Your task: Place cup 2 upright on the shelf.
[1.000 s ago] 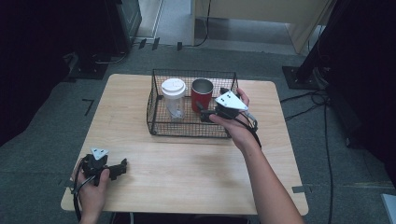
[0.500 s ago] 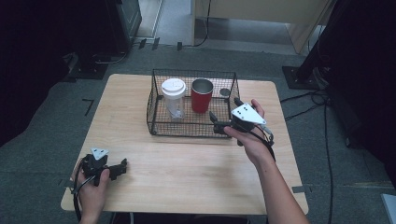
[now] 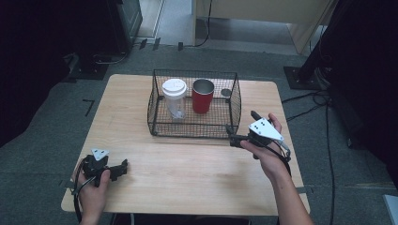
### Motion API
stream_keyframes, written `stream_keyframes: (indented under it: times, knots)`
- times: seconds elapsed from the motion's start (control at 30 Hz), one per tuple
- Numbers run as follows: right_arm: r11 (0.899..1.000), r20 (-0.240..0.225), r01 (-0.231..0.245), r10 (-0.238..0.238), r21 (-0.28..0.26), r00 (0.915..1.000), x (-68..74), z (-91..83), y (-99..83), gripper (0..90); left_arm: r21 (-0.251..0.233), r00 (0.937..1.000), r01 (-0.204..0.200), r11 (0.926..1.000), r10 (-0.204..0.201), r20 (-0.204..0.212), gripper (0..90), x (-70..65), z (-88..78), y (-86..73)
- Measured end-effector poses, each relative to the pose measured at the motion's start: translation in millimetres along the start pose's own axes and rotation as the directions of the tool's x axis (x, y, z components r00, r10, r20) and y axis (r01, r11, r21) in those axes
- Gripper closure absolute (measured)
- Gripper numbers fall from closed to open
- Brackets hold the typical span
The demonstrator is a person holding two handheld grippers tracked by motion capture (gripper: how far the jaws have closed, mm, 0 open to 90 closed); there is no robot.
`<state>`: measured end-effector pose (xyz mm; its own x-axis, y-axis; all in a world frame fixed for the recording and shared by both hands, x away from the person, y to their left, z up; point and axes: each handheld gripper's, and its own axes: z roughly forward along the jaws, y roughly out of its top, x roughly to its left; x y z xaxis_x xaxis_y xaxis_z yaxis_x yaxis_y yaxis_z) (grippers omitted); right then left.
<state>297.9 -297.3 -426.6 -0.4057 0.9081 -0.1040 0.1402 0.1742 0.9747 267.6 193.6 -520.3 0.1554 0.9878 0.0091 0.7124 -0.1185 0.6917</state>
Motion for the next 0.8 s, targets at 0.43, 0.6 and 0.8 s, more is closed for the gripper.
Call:
stream_keyframes:
  times: [0.43,0.6,0.8]
  knots:
    - [0.998,0.068,-0.037,0.034,0.043,0.9971,-20.1,-34.2,-38.6,0.0,0.0,1.0,-0.001,1.0,0.001,0.0,0.0,0.0,0.0,0.0]
    - [0.997,0.094,-0.046,0.04,0.065,0.9948,-26.2,-44.9,-52.9,0.0,0.0,1.0,-0.001,1.0,0.001,0.0,0.0,0.0,0.0,0.0]
    - [0.993,0.122,-0.065,0.054,0.094,0.9911,-34.3,-57.4,-70.2,0.0,0.0,1.0,0.0,1.0,0.0,0.0,0.0,-0.1,0.0,-0.1]
